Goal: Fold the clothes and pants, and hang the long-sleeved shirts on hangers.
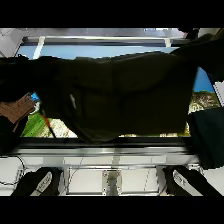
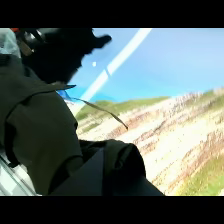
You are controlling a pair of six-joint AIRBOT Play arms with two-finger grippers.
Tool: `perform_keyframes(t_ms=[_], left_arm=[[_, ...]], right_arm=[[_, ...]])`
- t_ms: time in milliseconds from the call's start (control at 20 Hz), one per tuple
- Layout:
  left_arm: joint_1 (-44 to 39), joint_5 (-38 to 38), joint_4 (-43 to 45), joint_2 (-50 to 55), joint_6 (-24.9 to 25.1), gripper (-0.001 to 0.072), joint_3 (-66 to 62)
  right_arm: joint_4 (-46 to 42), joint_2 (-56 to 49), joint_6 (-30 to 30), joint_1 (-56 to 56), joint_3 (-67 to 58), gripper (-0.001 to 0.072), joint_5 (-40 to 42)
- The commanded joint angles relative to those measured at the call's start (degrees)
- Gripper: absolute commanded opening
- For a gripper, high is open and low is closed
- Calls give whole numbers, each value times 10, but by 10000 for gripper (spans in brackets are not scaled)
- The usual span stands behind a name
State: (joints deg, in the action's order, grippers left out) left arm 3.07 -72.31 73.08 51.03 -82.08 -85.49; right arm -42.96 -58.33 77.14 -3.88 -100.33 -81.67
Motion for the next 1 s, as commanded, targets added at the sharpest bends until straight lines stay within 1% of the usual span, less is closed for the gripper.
perform_keyframes(t_ms=[0,150,250,300,400,450,550,600,650,700,750,800,850,900,950], left_arm=[[1,52,64,136,-37,23,-4],[1,143,96,242,-97,22,-4],[1,193,108,292,-123,22,-4],[1,215,109,315,-132,22,-4],[1,250,109,354,-132,23,-4],[3,263,109,369,-132,23,-4],[14,282,109,382,-159,37,-4],[23,287,109,381,-174,209,-4],[36,284,109,372,-176,637,-5],[51,271,110,360,-176,687,-5],[73,247,111,339,-176,689,-5],[94,221,113,317,-176,688,-5],[118,189,114,291,-159,687,-4],[138,148,114,266,-123,687,-4],[156,103,114,245,-94,684,-3]], right_arm=[[-18,-127,-22,3,31,6,66],[-7,-268,-42,28,32,6,186],[-3,-348,-46,55,31,6,306],[-1,-382,-46,69,31,6,381],[29,-433,-45,97,31,7,516],[49,-450,-45,109,31,7,569],[68,-467,-45,129,31,8,648],[68,-468,-46,133,27,118,657],[68,-467,-45,133,18,442,644],[68,-466,-45,122,0,587,595],[67,-465,-45,106,-24,586,521],[62,-462,-46,83,-52,561,430],[50,-455,-46,59,-73,500,347],[35,-441,-45,31,-87,462,262],[29,-423,-45,5,-88,443,194]])
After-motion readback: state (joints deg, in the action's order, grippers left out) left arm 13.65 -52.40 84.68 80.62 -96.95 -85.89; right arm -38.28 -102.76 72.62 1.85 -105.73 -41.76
